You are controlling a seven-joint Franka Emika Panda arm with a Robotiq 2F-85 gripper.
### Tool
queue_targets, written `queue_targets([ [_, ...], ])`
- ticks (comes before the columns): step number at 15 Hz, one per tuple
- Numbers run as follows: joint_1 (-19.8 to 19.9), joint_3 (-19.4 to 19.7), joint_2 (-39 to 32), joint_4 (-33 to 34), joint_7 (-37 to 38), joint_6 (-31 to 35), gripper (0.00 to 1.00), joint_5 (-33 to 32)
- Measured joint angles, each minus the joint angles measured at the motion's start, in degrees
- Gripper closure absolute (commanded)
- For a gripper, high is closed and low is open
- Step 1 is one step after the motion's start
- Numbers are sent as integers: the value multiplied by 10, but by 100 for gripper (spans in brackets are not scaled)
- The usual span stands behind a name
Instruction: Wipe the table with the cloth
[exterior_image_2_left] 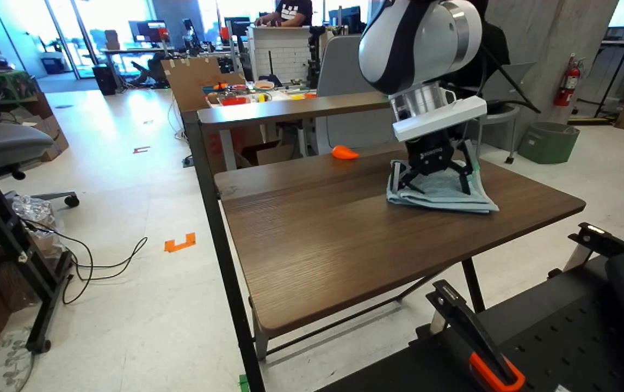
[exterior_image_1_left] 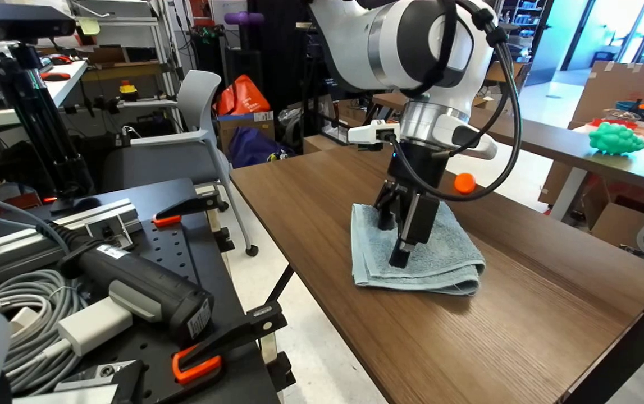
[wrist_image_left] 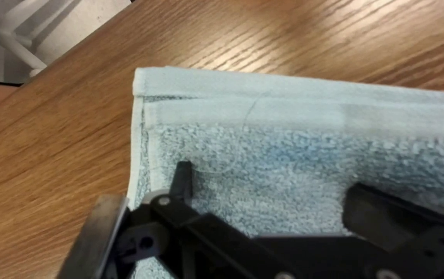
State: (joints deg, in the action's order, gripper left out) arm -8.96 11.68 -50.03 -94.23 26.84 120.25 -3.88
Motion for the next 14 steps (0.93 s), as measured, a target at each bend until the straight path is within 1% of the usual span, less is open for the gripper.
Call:
queue_targets([
  [2,20,-5,1,1,-3,22,0,19],
  [5,60,-23,10,-12,-33,103,0,42],
  [7,68,-33,14,-31,-52,163,0,42],
  [8,63,-36,14,-42,-58,191,0,35],
  [10,41,-34,17,-62,-59,233,0,10],
  [12,13,-31,22,-74,-62,244,0,-14],
  [14,-3,-34,27,-81,-79,232,0,-18],
])
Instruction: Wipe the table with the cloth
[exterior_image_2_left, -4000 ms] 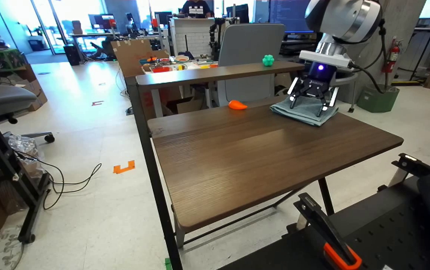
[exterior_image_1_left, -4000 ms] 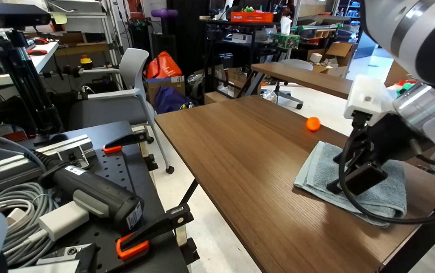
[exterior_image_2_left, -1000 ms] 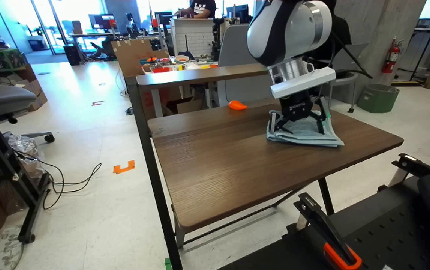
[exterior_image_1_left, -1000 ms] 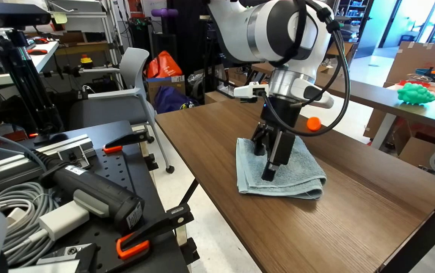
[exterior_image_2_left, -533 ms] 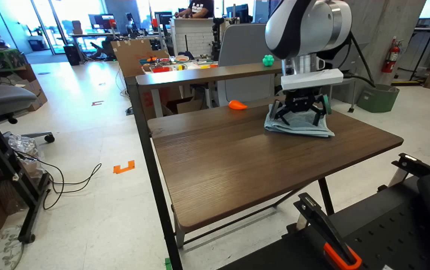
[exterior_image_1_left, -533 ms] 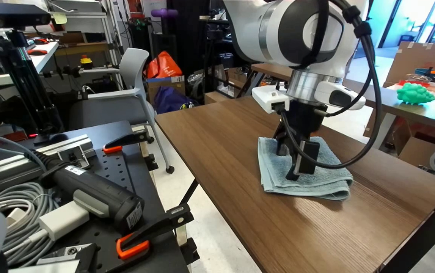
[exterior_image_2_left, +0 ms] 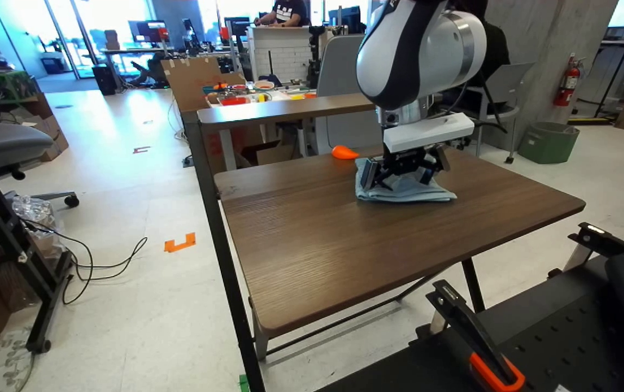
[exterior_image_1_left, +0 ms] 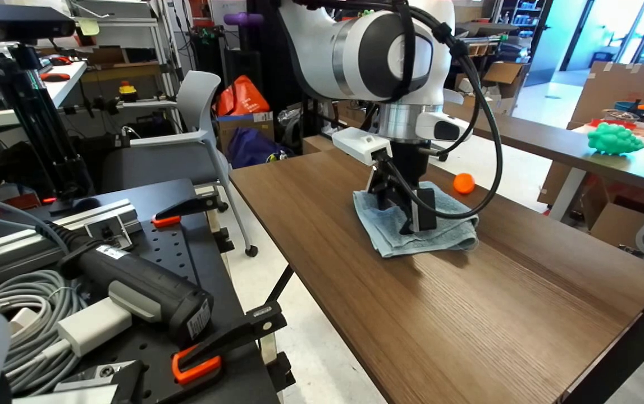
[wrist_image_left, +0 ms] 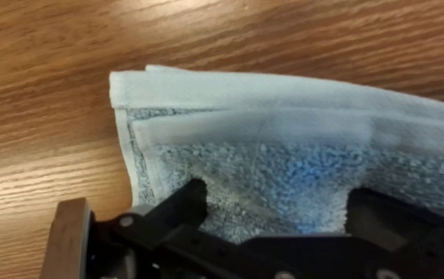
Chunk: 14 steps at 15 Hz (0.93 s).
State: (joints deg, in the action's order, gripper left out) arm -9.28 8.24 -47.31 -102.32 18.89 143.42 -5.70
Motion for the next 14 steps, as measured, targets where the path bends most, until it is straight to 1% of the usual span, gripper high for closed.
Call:
queue_targets([
  [4,-4,-1,4,-3,-12,-3,0,0],
  [7,-2,-3,2,9,-23,-29,0,0],
  [9,-7,-5,-2,15,-26,-33,0,-6],
  [11,-30,-1,-4,16,-13,-28,0,-34],
  [14,-96,12,-5,14,27,-27,0,-103],
])
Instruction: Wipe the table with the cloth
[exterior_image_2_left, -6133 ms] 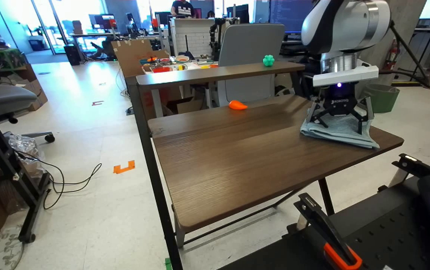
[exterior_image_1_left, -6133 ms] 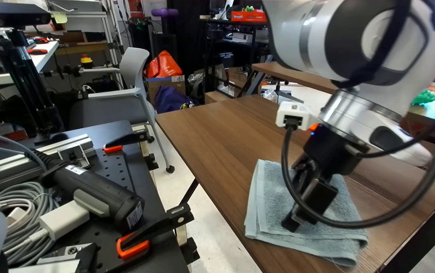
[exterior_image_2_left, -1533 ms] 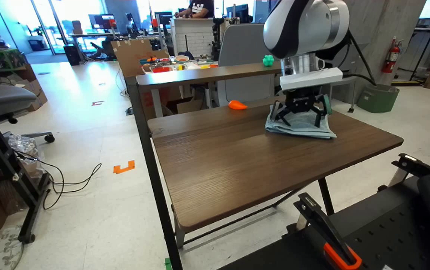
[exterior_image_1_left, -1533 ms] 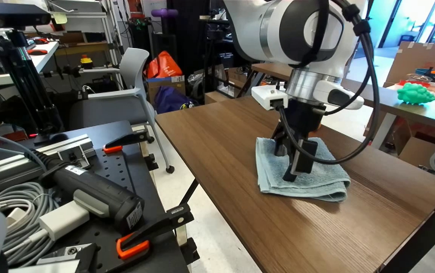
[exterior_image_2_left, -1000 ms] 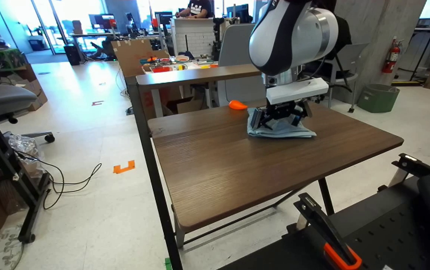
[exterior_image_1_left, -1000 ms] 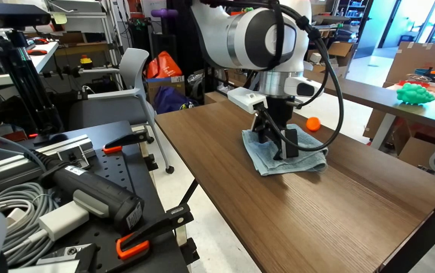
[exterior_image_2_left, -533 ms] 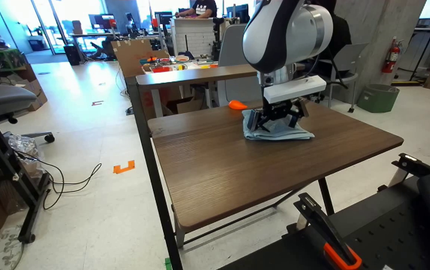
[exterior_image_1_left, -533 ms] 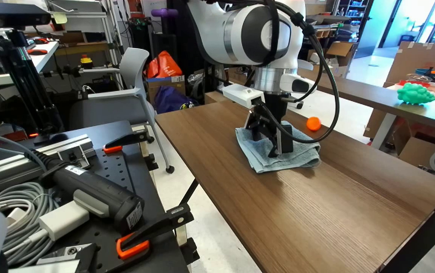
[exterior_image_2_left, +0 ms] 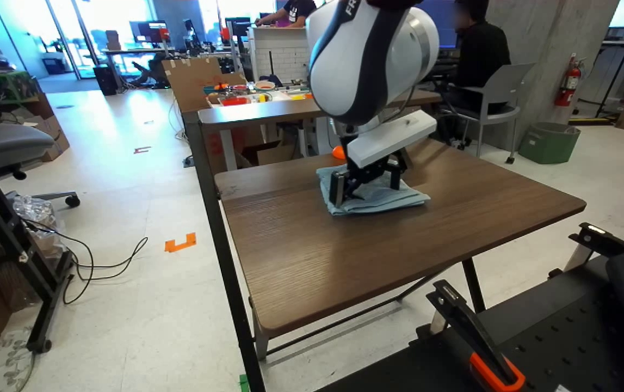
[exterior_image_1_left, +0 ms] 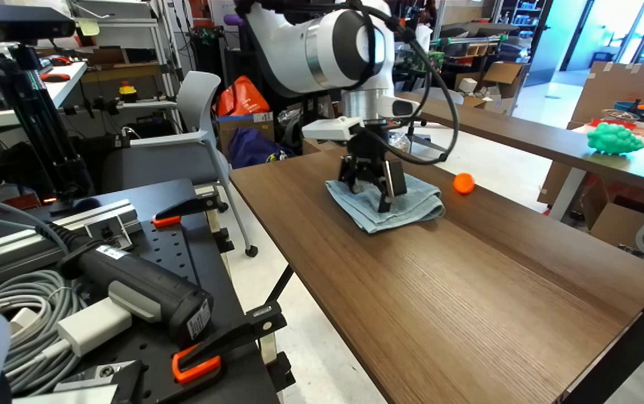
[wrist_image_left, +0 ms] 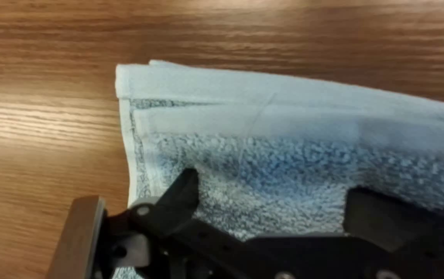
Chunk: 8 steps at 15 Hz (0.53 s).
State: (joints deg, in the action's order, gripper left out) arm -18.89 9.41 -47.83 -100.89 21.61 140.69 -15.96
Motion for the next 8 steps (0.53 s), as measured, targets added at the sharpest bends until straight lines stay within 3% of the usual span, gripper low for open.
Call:
queue_targets([
  [4,-97,10,4,-10,44,4,0,-95],
  [8,-159,9,21,-43,57,27,0,-159],
])
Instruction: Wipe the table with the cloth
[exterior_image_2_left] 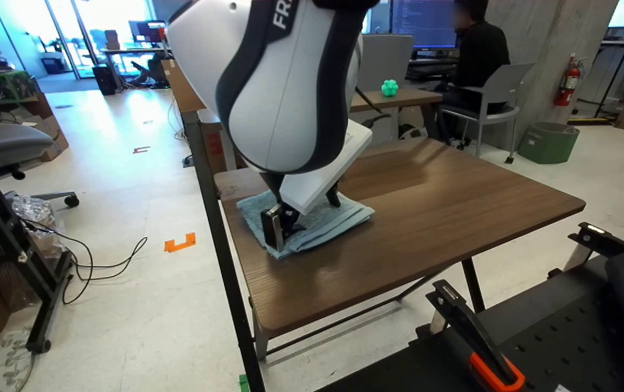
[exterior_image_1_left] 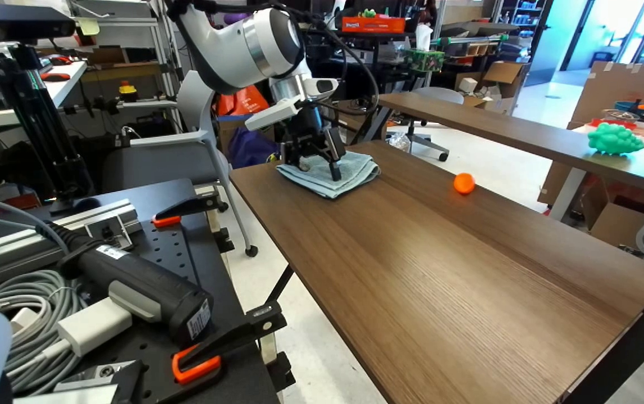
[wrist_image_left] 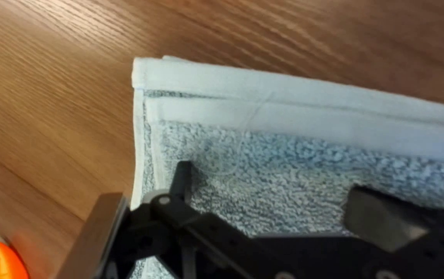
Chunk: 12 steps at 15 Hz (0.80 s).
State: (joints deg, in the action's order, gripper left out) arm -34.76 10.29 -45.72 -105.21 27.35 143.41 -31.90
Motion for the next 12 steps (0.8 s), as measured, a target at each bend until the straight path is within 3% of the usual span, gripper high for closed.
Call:
queue_targets([
  [7,-1,-8,34,-67,-23,32,0,-34],
  [12,70,-12,5,-5,-24,-16,0,42],
])
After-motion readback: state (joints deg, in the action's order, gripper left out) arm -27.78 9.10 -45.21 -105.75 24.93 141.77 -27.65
